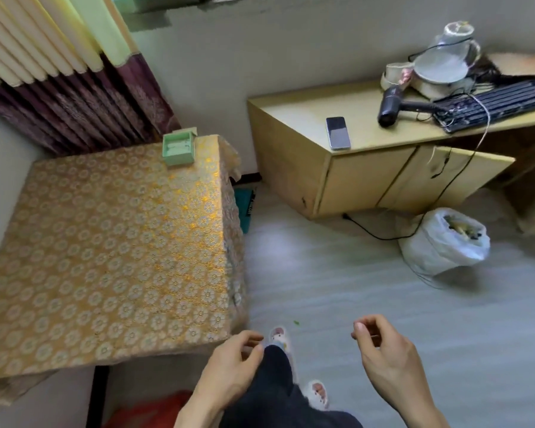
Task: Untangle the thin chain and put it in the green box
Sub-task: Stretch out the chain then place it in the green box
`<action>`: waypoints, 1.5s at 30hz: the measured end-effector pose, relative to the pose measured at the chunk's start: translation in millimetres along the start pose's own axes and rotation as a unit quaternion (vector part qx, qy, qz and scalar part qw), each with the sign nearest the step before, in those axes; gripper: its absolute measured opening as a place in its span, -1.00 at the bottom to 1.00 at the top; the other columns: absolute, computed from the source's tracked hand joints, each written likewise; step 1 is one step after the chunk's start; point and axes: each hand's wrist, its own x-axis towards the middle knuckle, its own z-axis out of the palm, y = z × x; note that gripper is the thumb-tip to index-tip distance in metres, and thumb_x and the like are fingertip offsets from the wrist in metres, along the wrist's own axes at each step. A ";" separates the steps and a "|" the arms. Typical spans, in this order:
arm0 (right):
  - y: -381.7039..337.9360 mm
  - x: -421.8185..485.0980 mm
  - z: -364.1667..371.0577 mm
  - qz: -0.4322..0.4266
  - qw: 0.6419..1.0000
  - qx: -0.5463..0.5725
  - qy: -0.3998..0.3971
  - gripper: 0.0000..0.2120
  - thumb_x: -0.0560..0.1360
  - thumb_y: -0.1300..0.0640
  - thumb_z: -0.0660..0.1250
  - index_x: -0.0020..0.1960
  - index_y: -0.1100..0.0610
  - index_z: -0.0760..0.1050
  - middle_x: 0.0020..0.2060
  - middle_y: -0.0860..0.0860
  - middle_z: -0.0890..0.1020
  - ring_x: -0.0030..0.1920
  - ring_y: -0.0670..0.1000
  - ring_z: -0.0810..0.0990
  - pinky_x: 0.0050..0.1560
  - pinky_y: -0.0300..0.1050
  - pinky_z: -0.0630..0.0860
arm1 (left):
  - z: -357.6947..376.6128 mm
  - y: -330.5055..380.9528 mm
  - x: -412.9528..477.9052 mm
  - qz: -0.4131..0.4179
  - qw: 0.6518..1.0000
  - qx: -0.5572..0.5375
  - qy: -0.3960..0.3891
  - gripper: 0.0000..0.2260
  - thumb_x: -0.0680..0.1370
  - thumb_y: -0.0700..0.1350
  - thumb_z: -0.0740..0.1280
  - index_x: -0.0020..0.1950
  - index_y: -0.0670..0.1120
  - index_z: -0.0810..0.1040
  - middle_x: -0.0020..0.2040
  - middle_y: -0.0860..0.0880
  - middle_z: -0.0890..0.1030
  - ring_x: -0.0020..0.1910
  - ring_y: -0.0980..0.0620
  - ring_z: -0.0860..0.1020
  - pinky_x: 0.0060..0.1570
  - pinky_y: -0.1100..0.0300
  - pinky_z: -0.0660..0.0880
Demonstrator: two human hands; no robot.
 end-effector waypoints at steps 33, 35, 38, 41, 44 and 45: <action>-410.4 407.9 44.6 -0.309 0.888 -0.238 -0.244 -0.89 0.64 -0.02 0.24 -0.07 -0.09 0.46 -0.24 -0.20 0.63 -0.23 -0.24 0.59 -0.31 -0.36 0.42 | -196.8 92.3 301.0 -0.182 0.929 -0.219 0.234 -0.85 0.65 0.08 0.24 0.21 0.27 0.47 0.17 0.28 0.55 0.10 0.28 0.54 0.04 0.29 0.47; -446.6 423.5 55.7 -0.339 0.867 -0.251 -0.266 -0.90 0.64 -0.02 0.24 -0.05 -0.08 0.47 -0.23 -0.20 0.63 -0.23 -0.26 0.59 -0.31 -0.39 0.43 | -203.2 97.3 313.4 -0.207 0.914 -0.242 0.251 -0.87 0.65 0.10 0.24 0.18 0.29 0.46 0.16 0.28 0.56 0.12 0.26 0.55 0.07 0.24 0.50; -488.4 444.9 76.9 -0.377 0.846 -0.262 -0.272 -0.88 0.63 -0.06 0.22 -0.05 -0.10 0.47 -0.24 -0.20 0.62 -0.21 -0.17 0.58 -0.20 -0.16 0.53 | -209.0 98.2 329.1 -0.240 0.891 -0.275 0.268 -0.82 0.64 0.14 0.24 0.24 0.27 0.49 0.14 0.26 0.59 0.08 0.28 0.55 -0.01 0.27 0.52; -522.3 457.6 101.4 -0.404 0.826 -0.274 -0.281 -0.89 0.62 -0.05 0.25 -0.07 -0.09 0.48 -0.26 -0.20 0.62 -0.20 -0.19 0.57 -0.16 -0.07 0.53 | -215.8 97.1 341.2 -0.251 0.873 -0.302 0.289 -0.80 0.65 0.12 0.24 0.26 0.25 0.50 0.14 0.27 0.59 0.06 0.31 0.55 0.04 0.25 0.54; -545.8 465.4 131.2 -0.422 0.806 -0.293 -0.295 -0.89 0.63 -0.05 0.25 -0.06 -0.08 0.48 -0.24 -0.20 0.63 -0.19 -0.19 0.58 -0.16 -0.06 0.54 | -230.9 89.9 357.0 -0.260 0.864 -0.315 0.293 -0.76 0.66 0.10 0.22 0.32 0.16 0.50 0.18 0.27 0.56 0.05 0.33 0.53 -0.05 0.37 0.47; -550.2 467.4 140.4 -0.425 0.800 -0.301 -0.297 -0.89 0.63 -0.06 0.25 -0.06 -0.08 0.48 -0.23 -0.19 0.64 -0.19 -0.17 0.59 -0.16 -0.05 0.55 | -235.4 85.0 363.2 -0.261 0.863 -0.319 0.291 -0.75 0.66 0.10 0.22 0.33 0.14 0.49 0.19 0.27 0.55 0.03 0.34 0.53 -0.08 0.41 0.45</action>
